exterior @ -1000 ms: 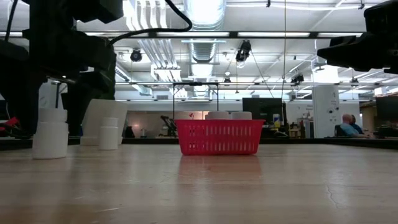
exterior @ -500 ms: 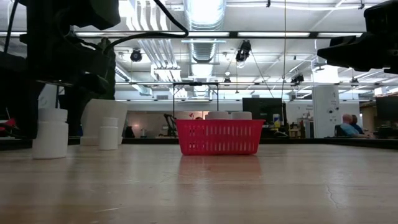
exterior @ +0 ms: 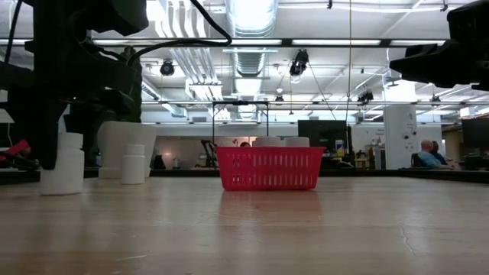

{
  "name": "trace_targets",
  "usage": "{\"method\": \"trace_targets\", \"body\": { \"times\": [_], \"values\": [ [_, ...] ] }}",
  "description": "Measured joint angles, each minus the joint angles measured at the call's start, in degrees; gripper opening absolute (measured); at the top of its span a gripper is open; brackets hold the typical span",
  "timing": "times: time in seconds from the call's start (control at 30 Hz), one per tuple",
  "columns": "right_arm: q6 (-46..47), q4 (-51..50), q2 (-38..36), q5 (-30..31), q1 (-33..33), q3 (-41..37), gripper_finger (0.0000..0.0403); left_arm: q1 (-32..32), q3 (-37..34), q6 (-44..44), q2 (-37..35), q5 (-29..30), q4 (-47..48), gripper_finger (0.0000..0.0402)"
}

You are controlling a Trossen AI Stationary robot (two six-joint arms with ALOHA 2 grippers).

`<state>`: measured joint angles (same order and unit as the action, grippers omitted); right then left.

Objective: Pick and place pill bottles into a basket
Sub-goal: Put the white pill bottle into the red bin

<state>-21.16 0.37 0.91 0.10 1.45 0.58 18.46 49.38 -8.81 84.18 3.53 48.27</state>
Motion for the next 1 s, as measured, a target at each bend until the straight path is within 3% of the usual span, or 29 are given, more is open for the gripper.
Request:
{"method": "trace_targets", "body": {
  "times": [0.3,0.63,0.83,1.0],
  "values": [
    [0.01,0.01,0.0,-0.02,0.0,0.0,0.0008,-1.46,7.96,4.53,0.0,-0.13,2.18,0.0159],
    [0.1,-0.01,0.0,-0.02,0.02,0.0,0.0009,-7.98,18.09,12.63,0.94,0.02,5.84,0.0159],
    [0.1,0.01,0.0,0.0,0.02,0.0,0.0008,-11.47,28.21,18.35,8.77,0.05,13.49,0.0159],
    [0.08,0.01,-0.02,-0.02,0.02,0.0,0.0008,-12.53,37.44,23.57,15.33,0.85,14.07,0.0159]
  ]
}}
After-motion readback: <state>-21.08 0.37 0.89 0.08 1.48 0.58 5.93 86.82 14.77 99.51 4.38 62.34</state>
